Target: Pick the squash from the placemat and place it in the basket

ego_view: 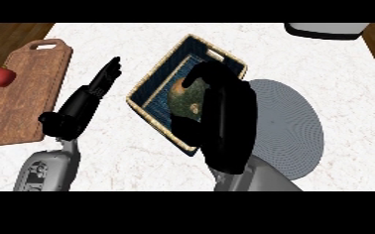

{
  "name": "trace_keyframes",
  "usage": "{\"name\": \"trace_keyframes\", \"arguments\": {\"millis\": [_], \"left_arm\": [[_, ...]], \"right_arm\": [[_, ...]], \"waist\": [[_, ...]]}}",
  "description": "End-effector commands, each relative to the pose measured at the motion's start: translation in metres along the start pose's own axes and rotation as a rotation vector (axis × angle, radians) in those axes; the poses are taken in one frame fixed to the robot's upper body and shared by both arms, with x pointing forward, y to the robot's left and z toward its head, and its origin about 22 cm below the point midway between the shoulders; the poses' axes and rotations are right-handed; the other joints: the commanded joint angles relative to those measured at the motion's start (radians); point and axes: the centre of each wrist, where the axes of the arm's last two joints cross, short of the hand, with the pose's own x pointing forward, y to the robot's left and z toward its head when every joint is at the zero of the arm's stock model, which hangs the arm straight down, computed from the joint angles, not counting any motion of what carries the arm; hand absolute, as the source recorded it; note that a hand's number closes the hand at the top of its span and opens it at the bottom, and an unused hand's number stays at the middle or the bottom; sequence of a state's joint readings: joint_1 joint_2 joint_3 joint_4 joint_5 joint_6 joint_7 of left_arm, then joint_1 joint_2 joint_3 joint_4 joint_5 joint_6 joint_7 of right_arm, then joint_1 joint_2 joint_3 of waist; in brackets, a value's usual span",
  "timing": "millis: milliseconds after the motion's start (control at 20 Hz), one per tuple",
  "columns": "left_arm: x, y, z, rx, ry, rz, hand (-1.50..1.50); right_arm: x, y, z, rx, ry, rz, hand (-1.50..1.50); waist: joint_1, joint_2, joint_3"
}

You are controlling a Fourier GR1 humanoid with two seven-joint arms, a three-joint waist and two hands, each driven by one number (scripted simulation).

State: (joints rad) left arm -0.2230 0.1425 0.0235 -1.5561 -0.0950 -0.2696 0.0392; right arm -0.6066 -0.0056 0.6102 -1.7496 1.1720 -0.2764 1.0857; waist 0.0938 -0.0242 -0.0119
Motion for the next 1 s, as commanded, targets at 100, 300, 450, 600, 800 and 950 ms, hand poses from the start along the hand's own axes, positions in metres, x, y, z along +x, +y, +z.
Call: {"name": "trace_keyframes", "arguments": {"millis": [100, 300, 450, 600, 800, 950], "left_arm": [[-0.003, -0.004, -0.003, -0.003, -0.011, 0.008, 0.0], [0.005, 0.006, -0.008, -0.011, -0.023, -0.012, 0.0], [0.003, -0.008, -0.007, -0.028, -0.021, 0.01, 0.0], [0.003, -0.003, -0.008, -0.026, -0.017, -0.006, 0.0], [0.004, -0.004, -0.008, -0.005, -0.03, 0.004, 0.0], [0.002, -0.004, -0.01, -0.014, -0.032, 0.006, 0.0]], "right_arm": [[0.036, -0.003, -0.022, -0.138, 0.146, 0.014, 1.5], [0.056, -0.01, -0.044, -0.225, 0.189, 0.017, 1.5], [0.069, -0.014, -0.062, -0.301, 0.232, 0.016, 1.5], [0.079, -0.019, -0.077, -0.381, 0.247, -0.002, 1.5], [0.089, -0.026, -0.103, -0.433, 0.306, 0.035, 1.5], [0.096, -0.03, -0.115, -0.448, 0.33, 0.058, 1.5]], "waist": [[0.011, 0.013, -0.001], [0.021, 0.016, 0.001], [0.03, 0.017, 0.003], [0.027, 0.022, 0.005], [0.02, 0.025, 0.005], [0.016, 0.026, 0.005]]}}
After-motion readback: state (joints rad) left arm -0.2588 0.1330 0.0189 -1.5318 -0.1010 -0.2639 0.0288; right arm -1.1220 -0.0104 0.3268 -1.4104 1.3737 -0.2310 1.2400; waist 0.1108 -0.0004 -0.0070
